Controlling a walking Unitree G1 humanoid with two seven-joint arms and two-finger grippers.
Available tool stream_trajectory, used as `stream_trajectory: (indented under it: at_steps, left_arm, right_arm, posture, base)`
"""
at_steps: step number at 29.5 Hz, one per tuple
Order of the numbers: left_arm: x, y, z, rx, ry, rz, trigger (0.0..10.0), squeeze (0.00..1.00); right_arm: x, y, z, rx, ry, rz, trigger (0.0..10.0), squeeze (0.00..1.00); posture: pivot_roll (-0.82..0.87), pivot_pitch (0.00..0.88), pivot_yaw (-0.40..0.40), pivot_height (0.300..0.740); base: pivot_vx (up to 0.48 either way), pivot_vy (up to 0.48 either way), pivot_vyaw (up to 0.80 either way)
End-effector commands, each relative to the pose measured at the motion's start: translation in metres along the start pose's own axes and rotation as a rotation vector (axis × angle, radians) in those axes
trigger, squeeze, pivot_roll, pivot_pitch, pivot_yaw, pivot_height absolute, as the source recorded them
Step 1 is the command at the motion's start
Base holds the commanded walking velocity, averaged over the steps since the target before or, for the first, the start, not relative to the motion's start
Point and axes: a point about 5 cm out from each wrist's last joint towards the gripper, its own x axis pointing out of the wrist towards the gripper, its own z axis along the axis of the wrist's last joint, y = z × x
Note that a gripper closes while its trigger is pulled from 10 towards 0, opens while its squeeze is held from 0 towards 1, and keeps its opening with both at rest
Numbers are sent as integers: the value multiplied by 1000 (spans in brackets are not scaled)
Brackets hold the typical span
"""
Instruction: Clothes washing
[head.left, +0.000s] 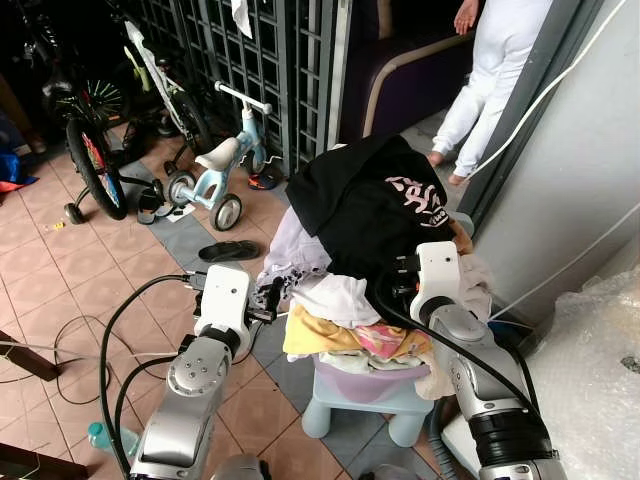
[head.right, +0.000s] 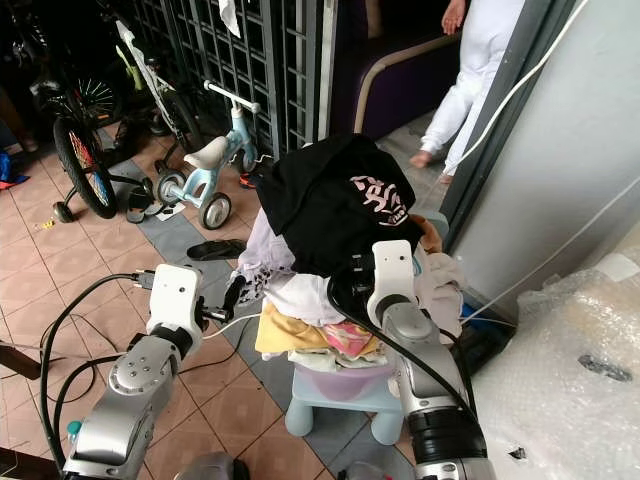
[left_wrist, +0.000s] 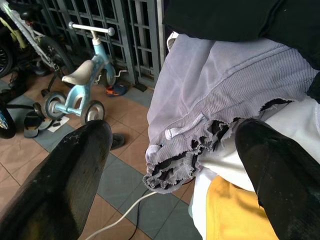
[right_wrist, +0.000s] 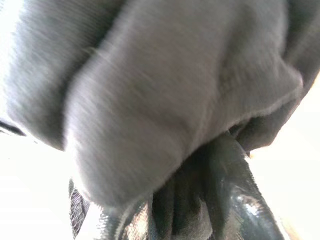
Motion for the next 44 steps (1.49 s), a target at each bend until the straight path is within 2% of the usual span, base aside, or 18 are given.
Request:
stream_trajectory:
  at_steps: [1,2,7,8,10,11,14,16,24,27,29,32,34,38,44]
  left_arm:
    - [0,1,3,7,-10,5,10000,0]
    - [0,1,3,7,-10,4,10000,0]
    - [1,1,4,7,-9,5,10000,0]
    - [2,2,4,8,-8,3,10000,0]
    - [3,2,4,8,-8,1,10000,0]
    - [4,1,4,8,-9,-3,10000,0]
    - [6,0,5,11,-15,-8,10000,0]
    - [9,-1,7,14,-25,-10,10000,0]
    - [12,-2,7,22,-32,-6,10000,0]
    - [13,-3,7,27,-37,-13,10000,0]
    - [13,-3,7,39,-42,-11,10000,0]
    - [13,-3,7,35,-46,-18,10000,0]
    - [14,-3,8,31,-45,-1,10000,0]
    - [15,-3,7,25,-40,7,10000,0]
    - [15,-3,7,27,-39,4,10000,0]
  right_arm:
    - [-5,-8,12,15,-77,-18,0,0]
    - [-12,-11,14,23,-122,-27,0,0]
    - [-23,-22,24,26,-216,-85,0,0]
    - [-27,-31,36,10,-280,-134,0,0]
    - [-27,-35,42,6,-307,-158,0,0]
    - [-26,-42,57,15,-362,-199,0,0]
    - [-25,-46,70,19,-411,-219,0,0]
    - [-26,-48,93,9,-493,-226,0,0]
    - [-27,-51,115,13,-572,-250,0,0]
    - [-29,-58,126,13,-614,-287,0,0]
    - [-33,-63,138,-21,-656,-318,0,0]
    - [-31,-60,132,-23,-627,-281,0,0]
    - [-31,-54,123,-40,-595,-245,9843,0]
    - [-31,-42,104,-40,-540,-191,10000,0]
    - [-30,-36,99,-35,-527,-173,10000,0]
  posture:
    - [18,0,-1,740]
    - [15,0,-2,740]
    - [7,0,1,740]
    - [-3,0,7,740]
    - [-4,0,8,740]
    - [-8,0,12,740]
    - [-11,0,15,740]
    - [-13,0,19,740]
    - [-15,0,24,740]
    - [-14,0,27,740]
    - [-18,0,26,740]
    - [-17,0,25,740]
    - [-14,0,20,740]
    - [-14,0,20,740]
    - [-15,0,21,740]
  base:
    - [0,0,0]
    - [0,0,0]
    - [0,0,0]
    - [0,0,0]
    - [0,0,0]
    - [0,0,0]
    - [0,0,0]
    - [0,0,0]
    - [0,0,0]
    - [0,0,0]
    - [0,0,0]
    - [0,0,0]
    - [0,0,0]
    - [0,0,0]
    - [-251,0,0]
